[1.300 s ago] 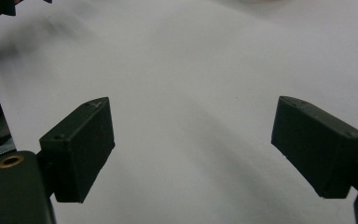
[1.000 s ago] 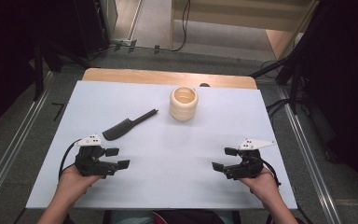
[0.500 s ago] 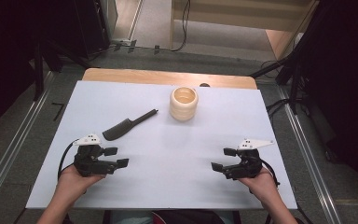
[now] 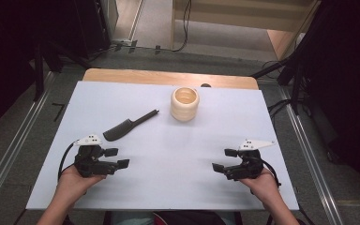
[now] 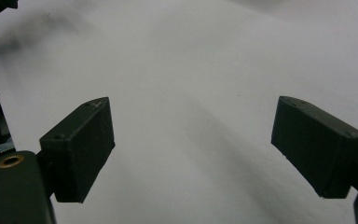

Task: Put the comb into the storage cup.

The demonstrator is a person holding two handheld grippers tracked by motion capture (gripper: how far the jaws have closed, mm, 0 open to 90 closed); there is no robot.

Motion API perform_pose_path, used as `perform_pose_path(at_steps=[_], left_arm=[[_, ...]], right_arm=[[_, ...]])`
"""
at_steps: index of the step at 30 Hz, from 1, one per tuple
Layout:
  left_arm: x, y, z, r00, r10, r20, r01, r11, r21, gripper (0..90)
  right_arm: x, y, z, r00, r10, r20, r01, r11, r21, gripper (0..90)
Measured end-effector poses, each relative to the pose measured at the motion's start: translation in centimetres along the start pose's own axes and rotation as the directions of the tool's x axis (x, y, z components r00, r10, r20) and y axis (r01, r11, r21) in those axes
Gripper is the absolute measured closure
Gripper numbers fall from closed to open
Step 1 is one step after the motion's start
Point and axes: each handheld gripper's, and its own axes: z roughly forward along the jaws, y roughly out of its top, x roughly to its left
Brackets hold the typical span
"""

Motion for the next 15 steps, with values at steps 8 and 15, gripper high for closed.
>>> perform_pose_path(at_steps=[8,15], left_arm=[[0.01,-0.02,0.05,1.0,-0.005,-0.004,0.005,1.0,0.006,25.3],[0.12,0.01,0.13,0.9995,-0.02,-0.023,0.02,0.9998,0.009,25.1]], right_arm=[[-0.02,-0.02,0.01,1.0,-0.003,0.0,0.003,1.0,0.002,11.6],[-0.03,-0.01,0.0,1.0,0.001,0.002,-0.001,1.0,0.003,11.6]])
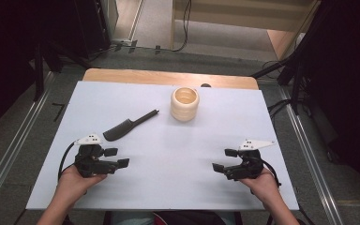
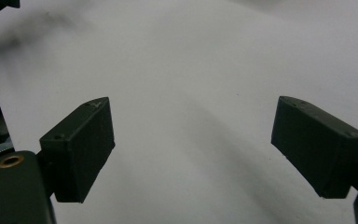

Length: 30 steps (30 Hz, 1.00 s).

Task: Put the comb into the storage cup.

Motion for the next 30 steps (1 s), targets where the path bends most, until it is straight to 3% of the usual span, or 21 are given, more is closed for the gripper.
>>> perform_pose_path(at_steps=[8,12,16,21,30], left_arm=[[0.4,0.3,-0.1,0.9989,-0.045,-0.015,0.045,0.9989,-0.013,25.2],[0.8,0.8,-0.3,0.9952,-0.078,-0.059,0.077,0.9966,-0.031,25.5],[1.3,1.3,-0.2,0.9918,-0.103,-0.076,0.101,0.9942,-0.037,25.5],[1.7,1.8,0.0,0.9883,-0.117,-0.097,0.115,0.9929,-0.031,25.6],[2.2,3.0,0.8,0.9857,-0.136,-0.1,0.134,0.9907,-0.021,26.3]], right_arm=[[0.0,0.0,0.0,1.0,0.0,0.001,0.0,1.0,0.001,11.5],[0.0,0.0,0.1,1.0,0.0,0.004,0.0,1.0,0.003,11.6],[0.0,0.0,0.1,1.0,0.001,0.003,-0.001,1.0,0.004,11.5],[0.0,0.0,0.1,1.0,0.0,0.003,0.0,1.0,0.006,11.5],[-0.1,0.0,0.2,0.9999,0.012,0.002,-0.012,1.0,-0.002,11.5]])
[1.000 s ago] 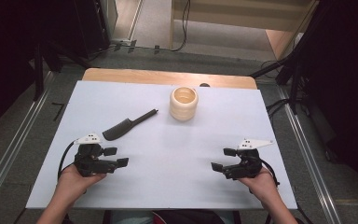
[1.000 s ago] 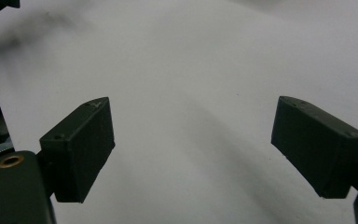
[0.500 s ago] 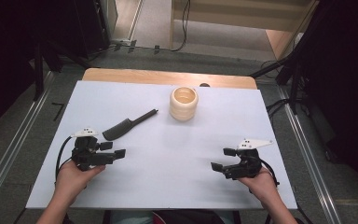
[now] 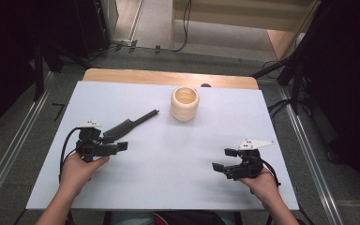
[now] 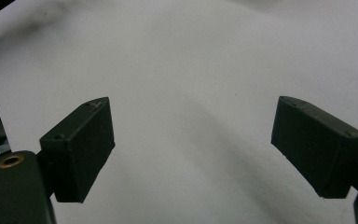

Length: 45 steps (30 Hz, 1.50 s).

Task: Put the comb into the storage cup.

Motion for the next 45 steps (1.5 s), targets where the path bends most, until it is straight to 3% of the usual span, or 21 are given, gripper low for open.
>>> perform_pose_path(at_steps=[12,33,38,45], left_arm=[[0.0,1.9,1.6,1.0,-0.009,0.001,0.009,0.9999,0.012,27.4],[0.1,4.9,2.8,0.9998,0.011,-0.017,-0.01,0.9999,0.01,28.9],[0.4,5.8,3.0,1.0,-0.006,0.001,0.006,1.0,-0.002,29.2],[0.5,6.8,3.6,0.9998,0.005,-0.018,-0.005,1.0,0.001,29.3]], right_arm=[[0.0,0.0,0.1,1.0,-0.001,-0.005,0.001,1.0,-0.001,11.6],[-0.1,0.0,0.1,1.0,0.003,-0.003,-0.003,1.0,-0.003,11.5],[-0.1,0.0,0.1,1.0,-0.002,-0.006,0.002,1.0,-0.001,11.5],[0.0,0.0,0.1,1.0,-0.002,-0.003,0.002,1.0,-0.002,11.5]])
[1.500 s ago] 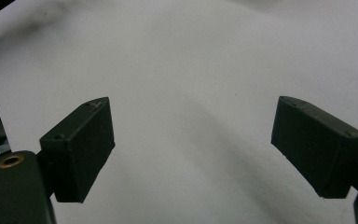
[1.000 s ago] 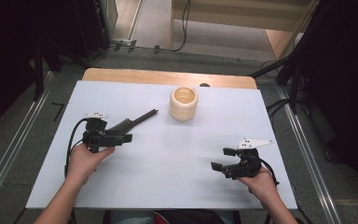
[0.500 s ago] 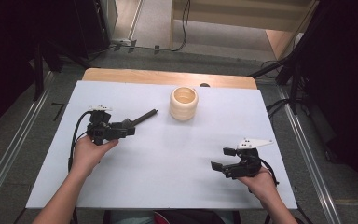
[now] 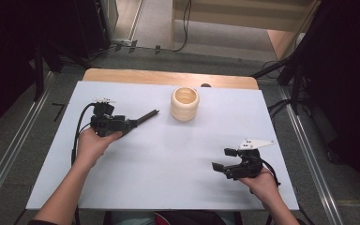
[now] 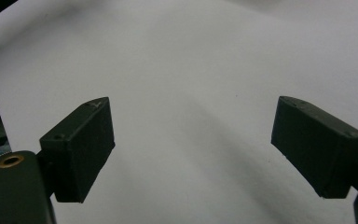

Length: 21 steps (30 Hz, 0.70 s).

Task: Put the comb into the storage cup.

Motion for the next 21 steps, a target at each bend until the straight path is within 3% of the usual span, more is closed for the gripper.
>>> perform_pose_path(at_steps=[21], left_arm=[[0.6,2.9,2.5,0.9995,0.002,-0.031,-0.002,0.9999,0.01,30.9]], right_arm=[[-0.1,0.1,0.0,1.0,0.006,-0.004,-0.006,1.0,-0.001,11.5]])
